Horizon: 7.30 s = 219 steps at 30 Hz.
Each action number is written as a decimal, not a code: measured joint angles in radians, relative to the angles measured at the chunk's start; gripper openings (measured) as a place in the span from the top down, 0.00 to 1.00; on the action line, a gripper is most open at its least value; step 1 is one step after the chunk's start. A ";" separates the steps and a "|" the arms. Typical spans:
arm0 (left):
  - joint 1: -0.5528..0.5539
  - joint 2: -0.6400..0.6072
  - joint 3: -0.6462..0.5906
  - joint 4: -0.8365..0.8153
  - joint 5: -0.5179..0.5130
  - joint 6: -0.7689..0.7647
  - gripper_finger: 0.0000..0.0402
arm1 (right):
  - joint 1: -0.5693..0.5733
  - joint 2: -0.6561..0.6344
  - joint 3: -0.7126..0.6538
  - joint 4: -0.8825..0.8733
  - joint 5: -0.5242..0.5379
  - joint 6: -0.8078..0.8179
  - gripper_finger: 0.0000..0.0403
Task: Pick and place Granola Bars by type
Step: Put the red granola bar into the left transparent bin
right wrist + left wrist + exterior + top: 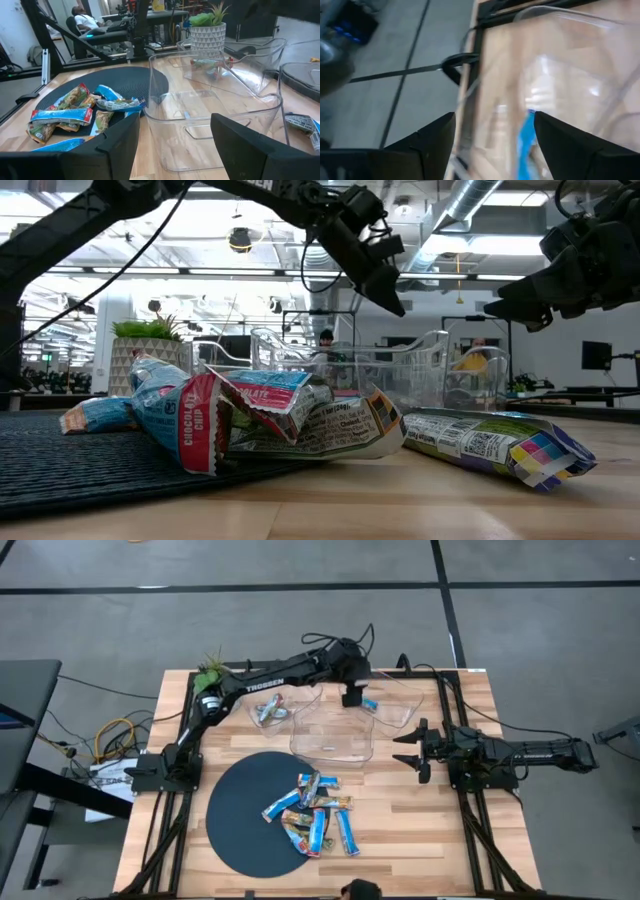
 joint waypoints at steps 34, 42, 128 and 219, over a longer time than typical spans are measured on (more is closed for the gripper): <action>-0.648 -0.051 -0.035 -0.718 -0.194 -0.201 0.39 | 0.000 0.000 0.000 0.000 0.001 0.000 0.41; -0.762 -0.051 -0.100 -0.725 -0.182 -0.430 0.39 | 0.000 0.000 0.000 0.000 0.000 0.000 0.41; -0.965 -0.053 -0.376 -0.586 -0.084 -0.716 0.80 | 0.000 0.000 0.000 0.000 0.000 0.000 0.41; -0.022 -0.642 -0.966 -0.241 -0.417 -0.592 0.92 | 0.000 0.000 0.000 0.000 0.000 0.000 0.41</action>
